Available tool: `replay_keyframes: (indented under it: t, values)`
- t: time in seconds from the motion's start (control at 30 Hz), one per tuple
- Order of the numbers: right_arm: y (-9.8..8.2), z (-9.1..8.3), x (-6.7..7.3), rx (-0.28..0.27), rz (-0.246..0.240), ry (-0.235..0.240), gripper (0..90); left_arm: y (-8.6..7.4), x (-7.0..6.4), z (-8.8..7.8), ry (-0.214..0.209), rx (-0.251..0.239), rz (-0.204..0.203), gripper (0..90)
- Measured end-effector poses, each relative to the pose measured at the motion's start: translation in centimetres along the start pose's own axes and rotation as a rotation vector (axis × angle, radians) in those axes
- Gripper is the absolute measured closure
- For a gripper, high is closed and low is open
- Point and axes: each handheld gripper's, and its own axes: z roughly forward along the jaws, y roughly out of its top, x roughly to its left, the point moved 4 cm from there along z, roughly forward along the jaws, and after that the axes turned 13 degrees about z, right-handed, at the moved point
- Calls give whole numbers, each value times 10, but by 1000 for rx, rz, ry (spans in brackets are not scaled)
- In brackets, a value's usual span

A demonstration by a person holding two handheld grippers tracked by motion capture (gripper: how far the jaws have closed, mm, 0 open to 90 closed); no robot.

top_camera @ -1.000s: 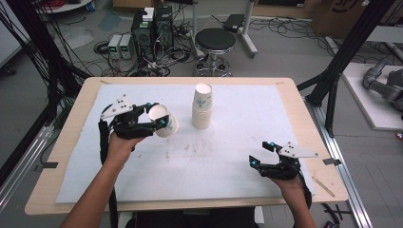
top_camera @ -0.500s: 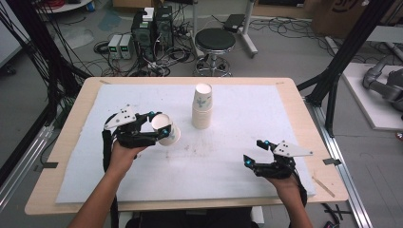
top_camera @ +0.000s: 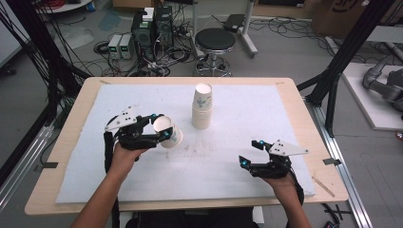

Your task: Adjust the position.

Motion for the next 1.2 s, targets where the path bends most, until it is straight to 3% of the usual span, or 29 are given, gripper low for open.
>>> replay_keyframes:
  t: [0.13, 0.47, 0.87, 1.0, 1.2]
  values:
    - [2, 6, 11, 18, 13, 57, 200, -4, -5, 3, -17, -5, -3, 355]
    - [11, 27, 39, 58, -39, 189, 200, -3, -22, 18, -88, 29, 11, 356]
    - [25, 38, 52, 70, -98, 248, 200, -2, -38, 32, -161, 65, 21, 358]
    - [33, 45, 59, 68, -140, 277, 200, 1, -44, 36, -193, 73, 25, 359]
    - [31, 55, 69, 79, -158, 323, 200, 6, -51, 41, -231, 76, 41, 359]
